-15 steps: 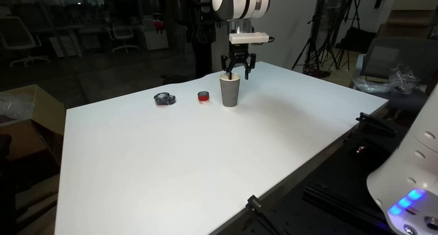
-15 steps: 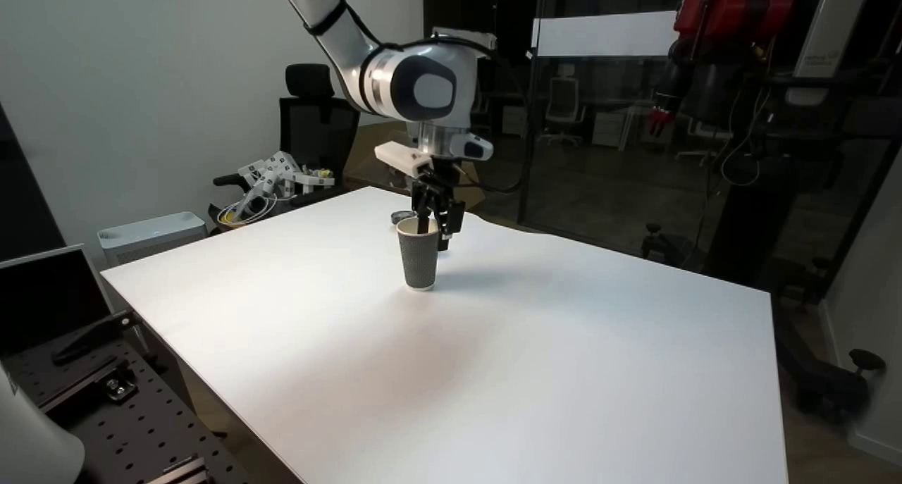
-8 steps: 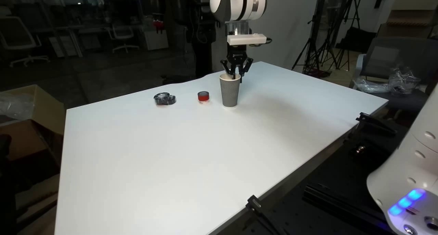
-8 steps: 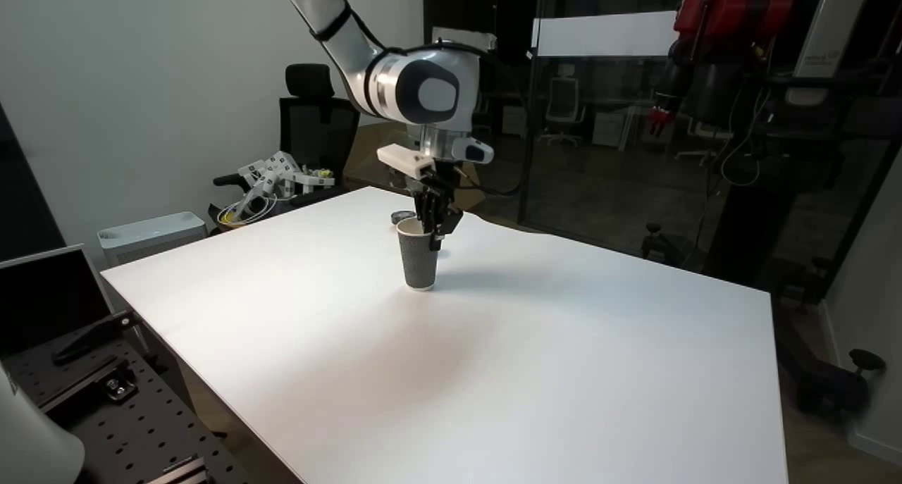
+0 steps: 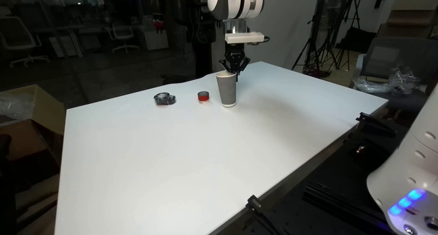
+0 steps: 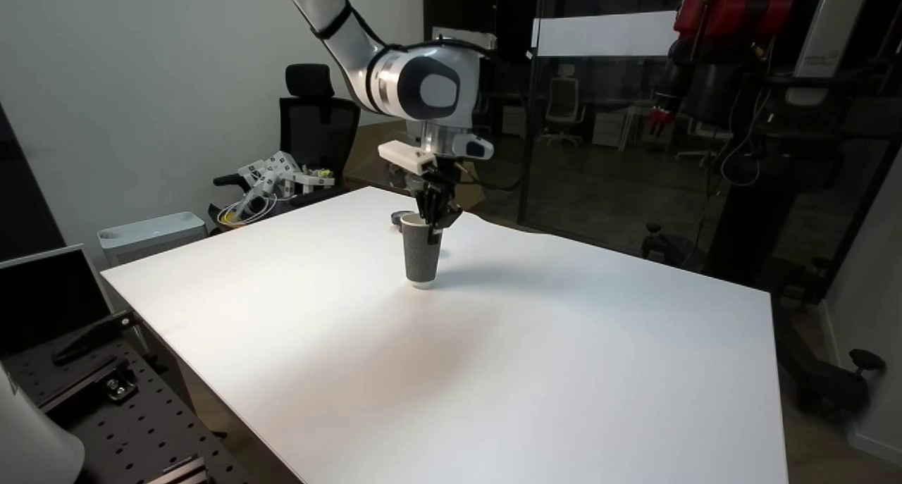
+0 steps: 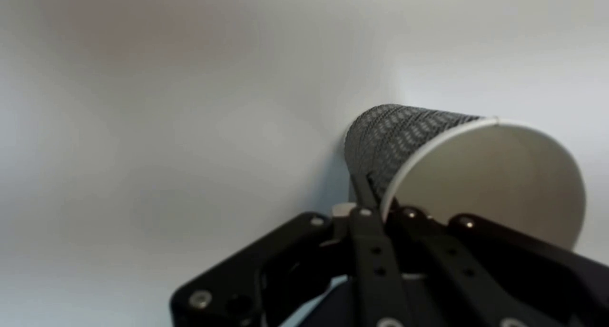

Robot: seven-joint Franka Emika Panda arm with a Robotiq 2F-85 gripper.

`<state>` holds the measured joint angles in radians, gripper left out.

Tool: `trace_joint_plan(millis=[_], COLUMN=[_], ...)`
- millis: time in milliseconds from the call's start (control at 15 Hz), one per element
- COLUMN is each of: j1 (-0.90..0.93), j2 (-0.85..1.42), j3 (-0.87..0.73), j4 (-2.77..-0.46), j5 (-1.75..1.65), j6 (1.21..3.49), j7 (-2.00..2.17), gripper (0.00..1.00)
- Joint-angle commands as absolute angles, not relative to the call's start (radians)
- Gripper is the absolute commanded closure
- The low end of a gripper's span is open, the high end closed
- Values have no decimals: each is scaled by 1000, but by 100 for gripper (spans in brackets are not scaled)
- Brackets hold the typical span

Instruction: Move the cup to the right

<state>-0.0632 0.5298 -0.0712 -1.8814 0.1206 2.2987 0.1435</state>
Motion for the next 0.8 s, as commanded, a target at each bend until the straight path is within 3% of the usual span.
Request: trace_joint_plan(millis=[0,733], j1=[-66,-166], j2=[475,192], j3=[-86,-175], j4=[-1901,-2165], j5=[117,209], j6=[2285,2387], j7=[175,198], gripper=[99,99])
